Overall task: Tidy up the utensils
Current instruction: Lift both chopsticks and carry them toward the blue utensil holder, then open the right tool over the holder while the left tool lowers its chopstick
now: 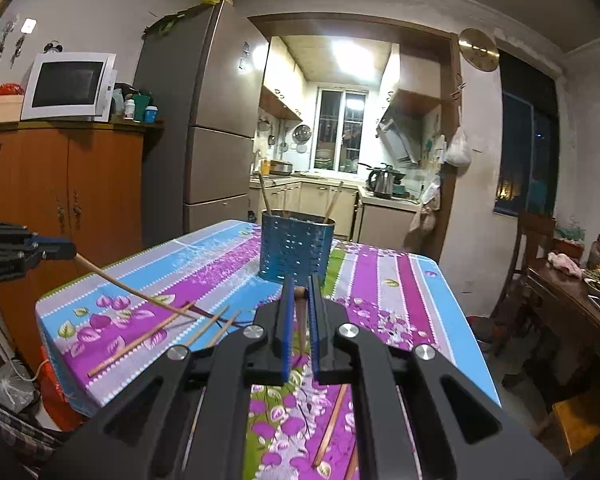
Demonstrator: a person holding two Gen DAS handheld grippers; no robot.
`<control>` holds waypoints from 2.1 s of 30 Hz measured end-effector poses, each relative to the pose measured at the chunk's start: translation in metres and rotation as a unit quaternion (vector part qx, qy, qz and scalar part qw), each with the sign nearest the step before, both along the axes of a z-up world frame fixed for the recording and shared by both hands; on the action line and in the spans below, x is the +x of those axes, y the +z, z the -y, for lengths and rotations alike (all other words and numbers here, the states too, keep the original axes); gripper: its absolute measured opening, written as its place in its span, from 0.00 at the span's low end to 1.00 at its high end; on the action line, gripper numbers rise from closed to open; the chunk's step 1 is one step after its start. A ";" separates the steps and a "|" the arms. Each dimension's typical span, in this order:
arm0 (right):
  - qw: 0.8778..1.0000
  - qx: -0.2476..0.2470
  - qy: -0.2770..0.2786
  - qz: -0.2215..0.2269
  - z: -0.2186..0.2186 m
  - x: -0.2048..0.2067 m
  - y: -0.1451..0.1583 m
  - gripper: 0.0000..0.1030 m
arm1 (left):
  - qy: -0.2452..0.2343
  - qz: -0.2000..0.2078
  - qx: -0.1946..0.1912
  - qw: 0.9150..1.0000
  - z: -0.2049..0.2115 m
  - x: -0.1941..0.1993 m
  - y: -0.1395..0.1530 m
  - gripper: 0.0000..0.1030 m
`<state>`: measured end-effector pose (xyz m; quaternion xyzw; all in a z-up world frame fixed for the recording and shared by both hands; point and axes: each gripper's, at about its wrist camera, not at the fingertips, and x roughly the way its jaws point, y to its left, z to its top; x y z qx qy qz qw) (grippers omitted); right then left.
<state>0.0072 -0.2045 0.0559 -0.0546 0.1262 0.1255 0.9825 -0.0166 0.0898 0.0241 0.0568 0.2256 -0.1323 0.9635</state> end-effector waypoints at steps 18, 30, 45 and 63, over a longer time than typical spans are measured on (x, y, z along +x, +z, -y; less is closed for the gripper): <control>0.998 0.042 0.046 -0.033 0.008 0.048 0.039 0.05 | -0.051 -0.029 -0.059 0.997 -0.005 0.060 0.062 0.08; 0.995 0.061 0.063 -0.053 0.009 0.078 0.058 0.05 | -0.069 -0.021 -0.055 0.996 0.005 0.090 0.092 0.08; 0.995 0.068 0.064 -0.026 0.009 0.145 0.130 0.05 | -0.079 0.013 -0.062 0.995 0.025 0.174 0.164 0.08; 0.997 0.072 0.030 0.002 -0.013 0.291 0.174 0.05 | -0.041 0.043 -0.053 0.997 0.085 0.337 0.201 0.08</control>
